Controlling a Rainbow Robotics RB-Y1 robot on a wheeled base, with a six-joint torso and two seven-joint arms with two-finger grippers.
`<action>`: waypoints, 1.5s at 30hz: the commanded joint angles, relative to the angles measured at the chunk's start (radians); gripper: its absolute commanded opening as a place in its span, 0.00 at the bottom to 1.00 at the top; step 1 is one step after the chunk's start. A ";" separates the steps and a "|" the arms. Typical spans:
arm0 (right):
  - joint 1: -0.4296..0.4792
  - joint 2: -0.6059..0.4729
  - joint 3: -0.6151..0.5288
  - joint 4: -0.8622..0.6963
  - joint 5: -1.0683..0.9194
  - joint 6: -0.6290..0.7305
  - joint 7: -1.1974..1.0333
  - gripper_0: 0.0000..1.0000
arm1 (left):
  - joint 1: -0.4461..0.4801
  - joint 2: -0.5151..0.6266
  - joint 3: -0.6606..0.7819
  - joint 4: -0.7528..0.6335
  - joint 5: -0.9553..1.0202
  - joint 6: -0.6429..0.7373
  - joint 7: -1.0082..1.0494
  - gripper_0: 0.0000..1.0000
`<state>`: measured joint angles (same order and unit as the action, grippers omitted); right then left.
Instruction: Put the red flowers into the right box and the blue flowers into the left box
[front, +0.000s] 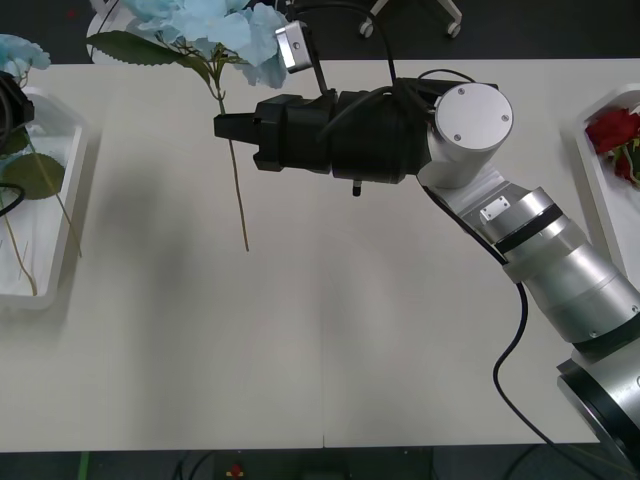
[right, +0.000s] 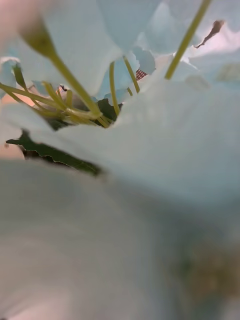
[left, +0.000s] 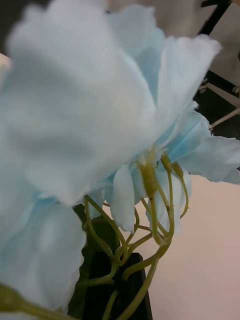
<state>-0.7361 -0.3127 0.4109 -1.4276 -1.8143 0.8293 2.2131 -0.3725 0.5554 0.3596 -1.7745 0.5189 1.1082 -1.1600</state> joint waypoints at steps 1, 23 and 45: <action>-0.049 0.053 0.020 0.000 0.024 -0.041 0.033 0.00 | -0.078 0.075 0.130 0.096 0.033 0.039 -0.104 0.00; -0.066 0.098 0.020 0.016 0.061 -0.068 0.033 0.00 | -0.114 0.190 0.298 0.584 0.087 -0.082 -0.567 0.00; -0.065 0.107 0.022 0.016 0.063 -0.061 0.016 0.00 | -0.057 0.202 0.254 0.546 0.291 0.013 -0.650 1.00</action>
<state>-0.7521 -0.2464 0.4294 -1.3962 -1.7593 0.7695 2.2236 -0.4465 0.6896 0.6250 -1.1369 0.7661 1.0858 -1.7761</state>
